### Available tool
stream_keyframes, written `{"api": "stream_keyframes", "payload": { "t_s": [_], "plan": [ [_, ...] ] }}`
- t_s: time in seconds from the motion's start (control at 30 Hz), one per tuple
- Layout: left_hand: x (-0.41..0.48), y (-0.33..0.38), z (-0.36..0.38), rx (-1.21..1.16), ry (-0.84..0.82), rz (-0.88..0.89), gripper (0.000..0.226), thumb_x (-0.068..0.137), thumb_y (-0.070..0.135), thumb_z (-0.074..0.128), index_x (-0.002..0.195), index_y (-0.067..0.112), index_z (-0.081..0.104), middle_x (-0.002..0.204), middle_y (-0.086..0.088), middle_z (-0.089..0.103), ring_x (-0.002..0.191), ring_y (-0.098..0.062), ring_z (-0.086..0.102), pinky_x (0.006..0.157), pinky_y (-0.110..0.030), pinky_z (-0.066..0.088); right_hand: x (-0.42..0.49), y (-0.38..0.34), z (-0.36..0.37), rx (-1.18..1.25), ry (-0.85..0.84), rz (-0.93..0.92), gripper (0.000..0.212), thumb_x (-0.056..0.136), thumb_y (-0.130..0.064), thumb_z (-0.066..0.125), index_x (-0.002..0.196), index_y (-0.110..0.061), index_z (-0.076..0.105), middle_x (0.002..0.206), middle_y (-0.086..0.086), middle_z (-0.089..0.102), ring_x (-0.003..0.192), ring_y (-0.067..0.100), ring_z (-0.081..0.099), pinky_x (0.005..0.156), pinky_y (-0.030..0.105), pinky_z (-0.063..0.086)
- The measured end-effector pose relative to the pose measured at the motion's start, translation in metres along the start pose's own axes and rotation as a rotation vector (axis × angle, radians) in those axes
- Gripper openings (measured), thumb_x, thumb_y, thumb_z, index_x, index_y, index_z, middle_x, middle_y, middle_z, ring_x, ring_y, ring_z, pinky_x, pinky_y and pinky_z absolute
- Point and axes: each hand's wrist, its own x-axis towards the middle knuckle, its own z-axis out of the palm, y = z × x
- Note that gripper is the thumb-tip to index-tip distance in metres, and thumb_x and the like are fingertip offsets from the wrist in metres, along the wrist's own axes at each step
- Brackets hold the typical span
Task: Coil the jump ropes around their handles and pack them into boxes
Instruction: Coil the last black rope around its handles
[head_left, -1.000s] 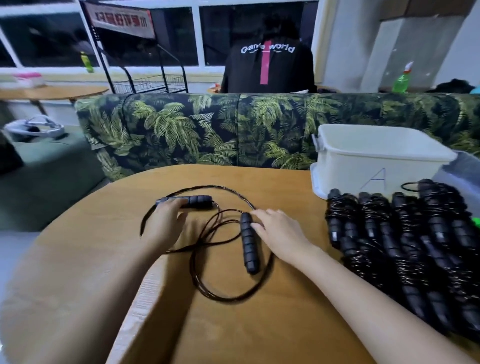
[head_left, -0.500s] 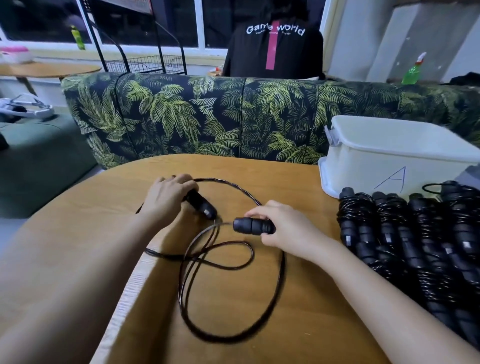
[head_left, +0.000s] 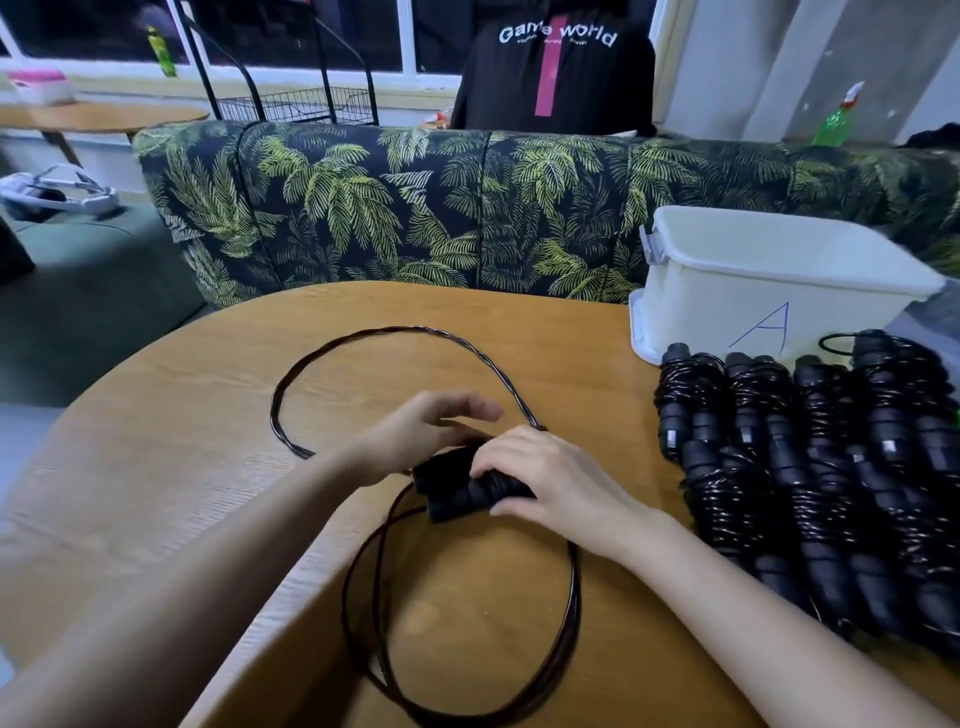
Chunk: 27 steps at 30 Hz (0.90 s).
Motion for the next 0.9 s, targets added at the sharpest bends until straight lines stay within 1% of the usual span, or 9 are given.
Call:
{"api": "stream_keyframes", "payload": {
  "t_s": [0.07,0.17,0.23,0.37,0.53,0.63,0.7,0.77,0.9],
  "plan": [
    [-0.011,0.005,0.0,0.108,0.044,-0.037,0.025,0.099,0.02,0.059,0.124,0.017,0.063,0.118,0.003,0.068,0.107,-0.003,0.063,0.088,-0.017,0.047,-0.001,0.004,-0.007,-0.013,-0.002,0.065,0.066,0.074,-0.035,0.084,0.132,-0.023,0.055,0.14,-0.01,0.047,0.133,0.008,0.035,0.109,0.03,0.035],
    [-0.03,0.008,0.0,0.238,-0.018,-0.117,0.081,0.074,0.059,0.076,0.142,0.025,0.049,0.128,0.012,0.06,0.115,-0.004,0.058,0.093,-0.018,0.044,-0.002,0.017,-0.022,-0.115,-0.159,0.226,0.101,0.072,-0.051,0.081,0.153,-0.028,0.027,0.161,-0.013,0.016,0.148,0.006,0.007,0.118,0.033,0.018],
    [-0.038,0.004,0.004,0.418,-0.058,-0.11,0.101,0.064,0.054,0.086,0.149,0.024,0.04,0.132,0.014,0.053,0.12,-0.006,0.052,0.098,-0.02,0.041,-0.002,0.024,-0.026,-0.156,-0.279,0.248,0.108,0.075,-0.053,0.077,0.158,-0.027,0.014,0.164,-0.014,0.007,0.15,0.005,-0.002,0.122,0.034,0.006],
    [-0.04,-0.005,0.015,0.592,0.035,-0.024,0.094,0.06,0.039,0.085,0.144,0.022,0.046,0.127,0.005,0.06,0.113,-0.017,0.059,0.093,-0.032,0.048,0.0,0.025,-0.025,-0.186,-0.356,0.209,0.093,0.085,-0.052,0.068,0.157,-0.022,0.019,0.156,-0.007,0.029,0.145,0.01,0.019,0.122,0.032,0.003],
    [-0.054,-0.007,0.021,0.689,0.25,-0.028,0.084,0.066,0.041,0.084,0.14,0.021,0.051,0.138,-0.003,0.053,0.124,-0.026,0.05,0.1,-0.049,0.044,-0.006,0.012,-0.025,-0.342,-0.324,0.26,0.064,0.092,-0.052,0.059,0.141,-0.017,0.04,0.13,-0.001,0.046,0.12,0.017,0.04,0.107,0.038,0.033],
    [-0.068,0.018,0.038,0.53,0.687,0.007,0.028,0.086,0.028,0.075,0.103,0.009,0.067,0.101,-0.006,0.065,0.09,-0.024,0.061,0.077,-0.038,0.05,-0.017,-0.003,-0.028,-0.326,-0.267,0.453,0.063,0.094,-0.052,0.057,0.14,-0.015,0.037,0.127,0.003,0.053,0.114,0.024,0.049,0.091,0.038,0.042],
    [-0.074,0.046,0.05,0.294,0.566,-0.193,0.037,0.098,0.04,0.055,0.092,0.006,0.068,0.081,-0.008,0.07,0.073,-0.026,0.069,0.069,-0.037,0.055,-0.025,-0.018,-0.028,-0.173,-0.212,0.6,0.059,0.094,-0.053,0.056,0.136,-0.016,0.035,0.116,0.002,0.057,0.102,0.025,0.055,0.078,0.037,0.043],
    [-0.076,0.064,0.063,-0.051,0.29,-0.404,0.047,0.101,0.048,0.042,0.098,0.007,0.065,0.091,-0.015,0.071,0.081,-0.031,0.072,0.08,-0.041,0.059,-0.031,-0.036,-0.023,0.083,-0.152,0.733,0.058,0.094,-0.053,0.057,0.13,-0.015,0.033,0.107,0.001,0.056,0.094,0.024,0.056,0.074,0.036,0.044],
    [-0.071,0.076,0.084,-0.452,0.331,-0.41,0.034,0.1,0.04,0.051,0.117,0.01,0.055,0.103,-0.012,0.063,0.094,-0.026,0.064,0.089,-0.042,0.054,-0.046,-0.077,-0.012,0.484,-0.154,0.662,0.072,0.089,-0.052,0.065,0.14,-0.013,0.03,0.134,0.005,0.051,0.119,0.02,0.052,0.101,0.039,0.045]
  ]
}}
